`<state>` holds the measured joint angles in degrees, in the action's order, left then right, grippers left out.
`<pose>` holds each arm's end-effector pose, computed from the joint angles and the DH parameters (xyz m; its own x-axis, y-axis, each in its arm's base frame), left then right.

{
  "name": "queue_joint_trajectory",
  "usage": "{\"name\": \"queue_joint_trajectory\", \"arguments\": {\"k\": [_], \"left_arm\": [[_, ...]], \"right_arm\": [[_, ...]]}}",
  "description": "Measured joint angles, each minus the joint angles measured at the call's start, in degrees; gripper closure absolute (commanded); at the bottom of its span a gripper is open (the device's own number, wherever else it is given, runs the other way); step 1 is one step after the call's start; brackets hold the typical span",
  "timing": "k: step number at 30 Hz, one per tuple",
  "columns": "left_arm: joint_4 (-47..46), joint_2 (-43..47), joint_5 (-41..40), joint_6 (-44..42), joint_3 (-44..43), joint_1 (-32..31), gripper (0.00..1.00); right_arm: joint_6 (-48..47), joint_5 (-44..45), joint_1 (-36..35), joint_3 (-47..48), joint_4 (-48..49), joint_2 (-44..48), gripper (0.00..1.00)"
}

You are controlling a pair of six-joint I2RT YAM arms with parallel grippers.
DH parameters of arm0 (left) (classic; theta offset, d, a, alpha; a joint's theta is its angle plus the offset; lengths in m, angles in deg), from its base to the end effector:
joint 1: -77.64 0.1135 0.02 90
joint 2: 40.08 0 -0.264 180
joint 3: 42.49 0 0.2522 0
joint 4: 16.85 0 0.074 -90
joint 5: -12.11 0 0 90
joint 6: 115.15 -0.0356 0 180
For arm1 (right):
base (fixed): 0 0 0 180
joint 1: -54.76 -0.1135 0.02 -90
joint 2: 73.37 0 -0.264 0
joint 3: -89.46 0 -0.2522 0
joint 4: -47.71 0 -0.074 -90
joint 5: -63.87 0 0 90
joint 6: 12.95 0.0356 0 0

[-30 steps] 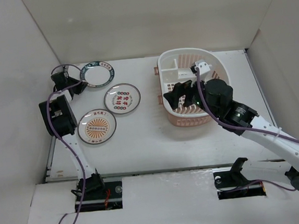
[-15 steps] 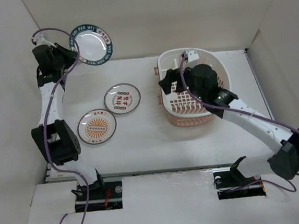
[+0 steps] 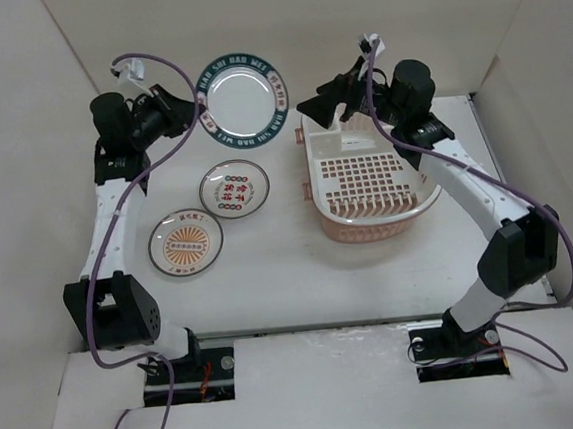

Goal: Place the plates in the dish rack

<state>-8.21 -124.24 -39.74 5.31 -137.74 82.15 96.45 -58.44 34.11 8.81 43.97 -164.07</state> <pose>0.3432 0.0050 0.4290 -0.2438 -0.4191 -0.8746 0.4986 0.7193 -0.4837 0.3454 0.1505 0.4243 -0.1890 0.2288 -0.9550 -0.7778 0.5588 0.2878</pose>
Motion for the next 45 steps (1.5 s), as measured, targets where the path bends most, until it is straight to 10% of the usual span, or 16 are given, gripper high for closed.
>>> {"name": "queue_joint_trajectory", "arguments": {"k": [12,16,20,23,26,28,37,45], "left_arm": [[-4.74,-0.15,6.8,2.99,2.47,-4.57,1.0],[-7.08,-0.28,8.02,4.66,3.41,-4.57,1.0],[-8.46,-0.59,8.66,5.64,3.82,-4.57,1.0],[-9.14,-0.85,9.4,4.83,3.96,-4.37,0.98],[-7.39,-0.85,8.11,3.91,3.37,-4.63,0.0],[-3.3,-0.85,4.5,2.8,2.14,-5.46,0.0],[20.48,3.8,-30.49,-7.06,-10.71,-20.63,0.0],[28.76,7.21,-48.04,-9.84,-14.71,-29.73,0.0]], "right_arm": [[4.2,-4.85,-0.04,5.03,2.23,-11.85,0.0],[5.49,-5.2,-0.46,5.03,2.08,-12.63,0.27],[7.74,-7.61,-1.25,5.14,3.43,-12.74,0.96],[12.85,-6.34,-1.38,5.16,4.92,-12.92,1.0],[14.97,-6.58,-1.18,3.8,6.05,-12.85,1.0],[15.28,-5.88,-1.6,0.94,5.42,-11.08,1.0],[4.07,44.06,-14.05,-4.17,-25.66,14.75,1.0],[3.69,71.67,-14.62,-3.28,-41.59,19.65,1.0]]}}
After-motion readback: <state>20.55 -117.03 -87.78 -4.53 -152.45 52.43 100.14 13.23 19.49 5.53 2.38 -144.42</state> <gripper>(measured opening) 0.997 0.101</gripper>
